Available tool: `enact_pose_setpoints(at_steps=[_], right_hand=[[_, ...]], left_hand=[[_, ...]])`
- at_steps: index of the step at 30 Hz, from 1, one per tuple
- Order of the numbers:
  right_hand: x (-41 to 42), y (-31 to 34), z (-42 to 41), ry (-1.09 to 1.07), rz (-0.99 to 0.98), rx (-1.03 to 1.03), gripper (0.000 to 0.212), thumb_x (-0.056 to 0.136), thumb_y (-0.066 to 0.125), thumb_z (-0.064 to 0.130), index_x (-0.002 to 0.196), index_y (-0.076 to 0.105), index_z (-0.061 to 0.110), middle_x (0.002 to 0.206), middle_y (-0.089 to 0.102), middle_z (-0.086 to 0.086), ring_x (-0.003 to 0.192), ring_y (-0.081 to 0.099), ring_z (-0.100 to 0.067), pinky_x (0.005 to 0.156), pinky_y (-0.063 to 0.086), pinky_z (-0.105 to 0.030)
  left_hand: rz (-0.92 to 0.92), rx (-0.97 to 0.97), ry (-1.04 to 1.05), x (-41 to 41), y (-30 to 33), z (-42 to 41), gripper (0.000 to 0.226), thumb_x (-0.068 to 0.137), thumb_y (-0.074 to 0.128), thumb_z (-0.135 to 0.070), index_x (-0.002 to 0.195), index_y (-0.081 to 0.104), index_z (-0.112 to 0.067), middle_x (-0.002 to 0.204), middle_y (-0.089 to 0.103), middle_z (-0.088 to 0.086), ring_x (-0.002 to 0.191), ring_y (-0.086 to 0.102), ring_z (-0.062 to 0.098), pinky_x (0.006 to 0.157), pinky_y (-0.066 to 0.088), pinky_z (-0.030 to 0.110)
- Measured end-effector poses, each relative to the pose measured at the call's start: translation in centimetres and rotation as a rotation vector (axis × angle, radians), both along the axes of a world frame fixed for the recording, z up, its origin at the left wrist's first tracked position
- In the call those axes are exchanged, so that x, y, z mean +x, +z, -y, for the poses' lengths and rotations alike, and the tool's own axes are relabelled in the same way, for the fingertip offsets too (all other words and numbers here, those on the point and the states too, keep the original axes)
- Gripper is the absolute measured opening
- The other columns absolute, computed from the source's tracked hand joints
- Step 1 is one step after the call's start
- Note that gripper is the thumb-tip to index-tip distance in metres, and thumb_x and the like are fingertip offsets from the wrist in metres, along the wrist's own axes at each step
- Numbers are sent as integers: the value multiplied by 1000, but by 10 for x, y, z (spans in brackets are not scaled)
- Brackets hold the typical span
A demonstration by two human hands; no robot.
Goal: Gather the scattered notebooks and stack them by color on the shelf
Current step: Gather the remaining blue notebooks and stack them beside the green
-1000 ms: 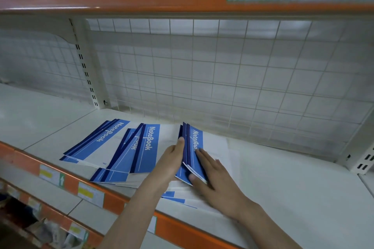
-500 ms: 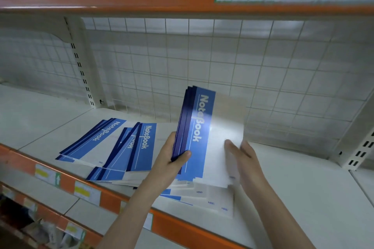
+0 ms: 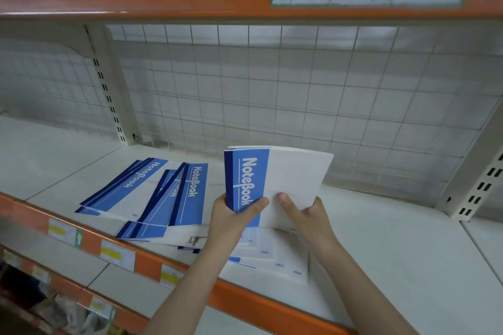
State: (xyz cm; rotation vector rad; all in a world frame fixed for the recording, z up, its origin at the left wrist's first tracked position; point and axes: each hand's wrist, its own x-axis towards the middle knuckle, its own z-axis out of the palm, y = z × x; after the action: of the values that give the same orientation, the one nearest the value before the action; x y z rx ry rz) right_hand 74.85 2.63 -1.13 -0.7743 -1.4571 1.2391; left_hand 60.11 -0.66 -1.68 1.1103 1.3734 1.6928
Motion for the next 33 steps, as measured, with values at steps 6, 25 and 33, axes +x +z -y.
enact_pose_setpoints(at_steps=[6,25,33], right_hand=[[-1,-1,-1,-9,9,-21,24,77,65,35,99,69,28,96,73,16,91,69,-2,70,49,-9],[97,9,27,-361,420,-159,35,100,34,37,90,49,8,88,57,-1,78,54,-13,43,39,-15],[200,5,44,-437,381,-343,28,100,36,31,81,43,12,82,49,-1,74,46,-16,64,36,-27]], left_hand=[[-4,-27,-4,-1,-1,0,32,67,84,-19,89,61,-26,76,71,-17,74,67,-2,56,49,8],[135,-393,-275,78,25,21,34,68,83,-33,95,68,-19,75,74,-7,63,70,9,44,49,17],[-107,-425,-329,176,15,13,31,92,44,-57,96,56,-28,94,68,-5,85,67,15,73,51,30]])
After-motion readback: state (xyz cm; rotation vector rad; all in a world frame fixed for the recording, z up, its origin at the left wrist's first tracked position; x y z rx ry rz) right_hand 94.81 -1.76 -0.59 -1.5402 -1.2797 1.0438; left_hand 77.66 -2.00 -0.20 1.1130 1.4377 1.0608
